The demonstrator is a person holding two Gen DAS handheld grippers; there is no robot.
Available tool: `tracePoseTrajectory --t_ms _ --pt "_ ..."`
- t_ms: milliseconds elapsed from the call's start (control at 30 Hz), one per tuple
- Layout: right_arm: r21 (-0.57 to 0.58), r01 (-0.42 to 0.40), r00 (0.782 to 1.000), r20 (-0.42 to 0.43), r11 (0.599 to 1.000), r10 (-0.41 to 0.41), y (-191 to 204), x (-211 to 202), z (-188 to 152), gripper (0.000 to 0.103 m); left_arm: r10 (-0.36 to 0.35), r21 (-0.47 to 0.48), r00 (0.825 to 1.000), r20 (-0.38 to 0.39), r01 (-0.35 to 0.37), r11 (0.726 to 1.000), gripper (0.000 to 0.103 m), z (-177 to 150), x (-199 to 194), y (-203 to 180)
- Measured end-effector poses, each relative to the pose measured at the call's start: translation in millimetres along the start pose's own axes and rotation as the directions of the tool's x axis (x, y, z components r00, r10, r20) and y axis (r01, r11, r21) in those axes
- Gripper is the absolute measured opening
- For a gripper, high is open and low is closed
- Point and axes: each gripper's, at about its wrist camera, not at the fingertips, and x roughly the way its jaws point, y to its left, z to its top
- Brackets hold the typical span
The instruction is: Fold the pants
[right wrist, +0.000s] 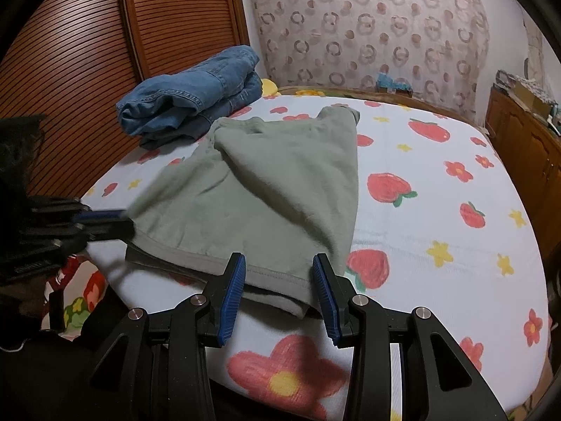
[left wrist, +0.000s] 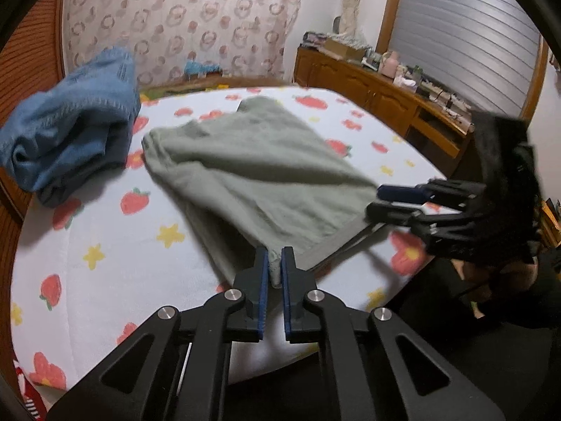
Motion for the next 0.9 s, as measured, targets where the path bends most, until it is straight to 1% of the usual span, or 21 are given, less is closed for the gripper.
tracePoseTrajectory --t_ms 100,267,333,500,567,667,767,800,900 --pt "0.004 0.005 1.000 0.001 1.000 -0.005 -1.2 -1.2 -0.2 0.041 -0.002 0.001 1.000 0.004 0.002 1.000 0.008 2.4 -8.3 -3.0" --pt "0.015 0.008 1.000 0.005 1.000 -0.008 -4.5 -7.0 -4.6 0.042 0.025 -0.008 0.999 -0.038 -0.026 1.000 0.008 -6.1 -4.4 0.5" --pt "0.025 0.007 1.000 0.006 1.000 -0.007 -8.7 -11.4 -6.8 0.042 0.029 -0.025 0.998 -0.053 -0.030 0.999 0.008 -11.4 -0.2 5.6" --pt "0.049 0.026 1.000 0.009 0.998 -0.027 -19.1 -27.0 -14.7 0.042 0.022 -0.040 0.999 -0.049 -0.024 0.999 0.008 -14.1 -0.2 7.2" --pt "0.055 0.036 0.999 0.002 0.998 -0.036 -22.3 -30.3 -18.6 0.041 0.030 -0.039 0.999 -0.041 -0.032 0.999 0.013 -13.0 -1.5 7.7" --pt "0.067 0.051 0.999 -0.012 0.996 -0.050 -25.5 -29.7 -23.2 0.042 0.061 -0.031 0.997 -0.037 -0.062 0.998 0.025 -11.8 -0.8 10.6" --pt "0.072 0.052 0.998 -0.022 0.996 -0.051 -28.0 -27.4 -23.0 0.042 0.063 -0.047 0.998 -0.023 -0.064 0.997 0.043 -9.1 -1.1 17.4" --pt "0.069 0.053 0.998 -0.023 0.996 -0.051 -27.2 -26.2 -22.0 0.042 0.063 -0.052 0.998 -0.018 -0.064 0.997 0.053 -8.7 -1.4 18.8" --pt "0.060 0.047 0.999 -0.026 0.997 -0.045 -24.2 -22.7 -19.5 0.042 0.072 -0.058 0.997 -0.016 -0.073 0.996 0.055 -7.3 1.6 21.7"
